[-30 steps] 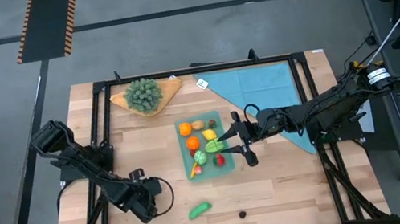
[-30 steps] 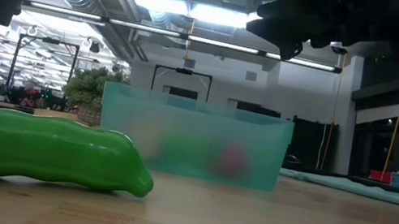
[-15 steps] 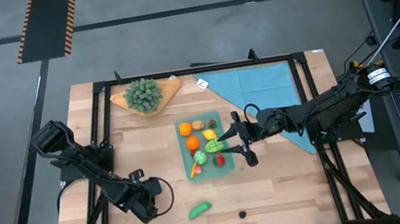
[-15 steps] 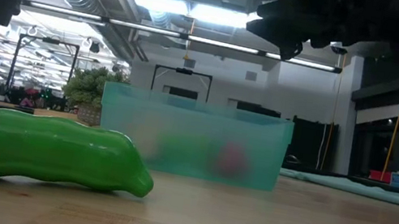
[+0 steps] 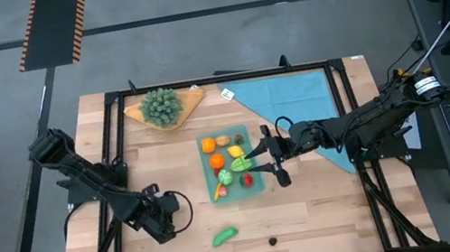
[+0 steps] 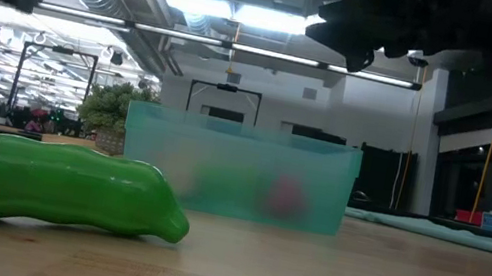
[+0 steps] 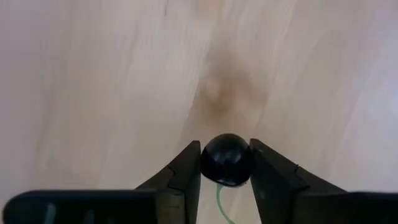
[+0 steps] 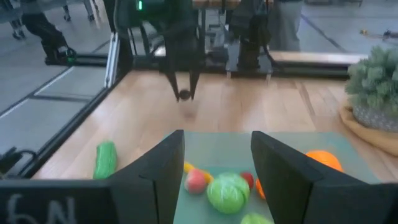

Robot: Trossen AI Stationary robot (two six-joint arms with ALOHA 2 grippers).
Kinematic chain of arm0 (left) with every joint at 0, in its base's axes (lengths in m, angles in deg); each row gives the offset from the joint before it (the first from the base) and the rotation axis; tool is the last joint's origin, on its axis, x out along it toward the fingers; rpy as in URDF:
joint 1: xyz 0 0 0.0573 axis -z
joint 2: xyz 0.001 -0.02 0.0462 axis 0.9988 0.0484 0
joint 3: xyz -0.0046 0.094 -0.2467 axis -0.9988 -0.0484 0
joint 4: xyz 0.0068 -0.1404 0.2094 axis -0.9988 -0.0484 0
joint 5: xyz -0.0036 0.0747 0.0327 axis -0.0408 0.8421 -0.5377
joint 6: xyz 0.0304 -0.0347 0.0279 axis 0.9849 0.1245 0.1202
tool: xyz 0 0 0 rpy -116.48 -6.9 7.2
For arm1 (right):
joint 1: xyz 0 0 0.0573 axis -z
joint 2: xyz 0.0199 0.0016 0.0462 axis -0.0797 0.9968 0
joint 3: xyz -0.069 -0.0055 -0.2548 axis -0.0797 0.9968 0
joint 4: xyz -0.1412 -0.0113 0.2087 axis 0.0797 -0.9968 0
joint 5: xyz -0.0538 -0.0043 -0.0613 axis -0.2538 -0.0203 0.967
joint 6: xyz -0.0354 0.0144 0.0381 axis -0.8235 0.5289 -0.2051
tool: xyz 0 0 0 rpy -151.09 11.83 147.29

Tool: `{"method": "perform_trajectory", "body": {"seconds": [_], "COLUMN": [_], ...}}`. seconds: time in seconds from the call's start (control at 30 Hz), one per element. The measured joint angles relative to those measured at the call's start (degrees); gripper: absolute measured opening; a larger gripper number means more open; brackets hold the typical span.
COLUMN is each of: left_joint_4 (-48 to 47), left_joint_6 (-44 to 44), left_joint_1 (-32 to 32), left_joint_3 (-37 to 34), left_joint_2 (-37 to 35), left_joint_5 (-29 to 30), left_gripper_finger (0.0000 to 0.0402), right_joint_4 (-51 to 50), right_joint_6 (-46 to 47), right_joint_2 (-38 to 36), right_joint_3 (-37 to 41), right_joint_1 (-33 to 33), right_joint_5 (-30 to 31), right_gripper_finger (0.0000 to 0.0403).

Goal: Pick and placing Produce into tupperware
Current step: Put the cherry into the bin

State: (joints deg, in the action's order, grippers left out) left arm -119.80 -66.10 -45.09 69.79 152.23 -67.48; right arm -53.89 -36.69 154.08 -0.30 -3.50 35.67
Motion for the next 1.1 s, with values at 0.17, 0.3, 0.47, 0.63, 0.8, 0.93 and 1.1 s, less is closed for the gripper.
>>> {"method": "perform_trajectory", "body": {"seconds": [0.17,0.3,0.47,0.63,0.8,0.93,1.1], "left_joint_4": [0.5,0.7,0.6,3.0,13.2,28.4,47.7], "left_joint_6": [5.1,9.7,15.3,20.5,27.7,35.9,45.0], "left_joint_1": [-1.6,-3.1,-3.6,-3.5,-4.0,-4.8,-8.4], "left_joint_3": [0.0,0.1,0.1,-0.3,-5.6,-13.2,-22.9], "left_joint_2": [-5.6,-11.2,-17.9,-23.1,-27.8,-31.8,-35.5], "left_joint_5": [7.7,13.5,21.0,27.0,28.1,26.8,20.2], "left_gripper_finger": [0.0107,0.0105,0.0105,0.0105,0.0105,0.0105,0.0105], "right_joint_4": [-6.8,-12.1,-16.9,-10.1,0.2,1.4,1.1], "right_joint_6": [0.1,-0.5,-3.0,-3.1,-1.5,-1.1,0.0], "right_joint_2": [-3.5,-7.2,-12.0,-16.7,-21.0,-23.6,-24.1], "right_joint_3": [0.1,0.1,1.3,9.8,18.2,20.3,20.4], "right_joint_1": [0.0,0.0,0.0,0.0,0.0,0.0,0.0], "right_joint_5": [0.0,0.0,0.0,0.0,0.0,0.0,-2.4], "right_gripper_finger": [0.0188,0.0188,0.0188,0.0188,0.0188,0.0188,0.0188]}}
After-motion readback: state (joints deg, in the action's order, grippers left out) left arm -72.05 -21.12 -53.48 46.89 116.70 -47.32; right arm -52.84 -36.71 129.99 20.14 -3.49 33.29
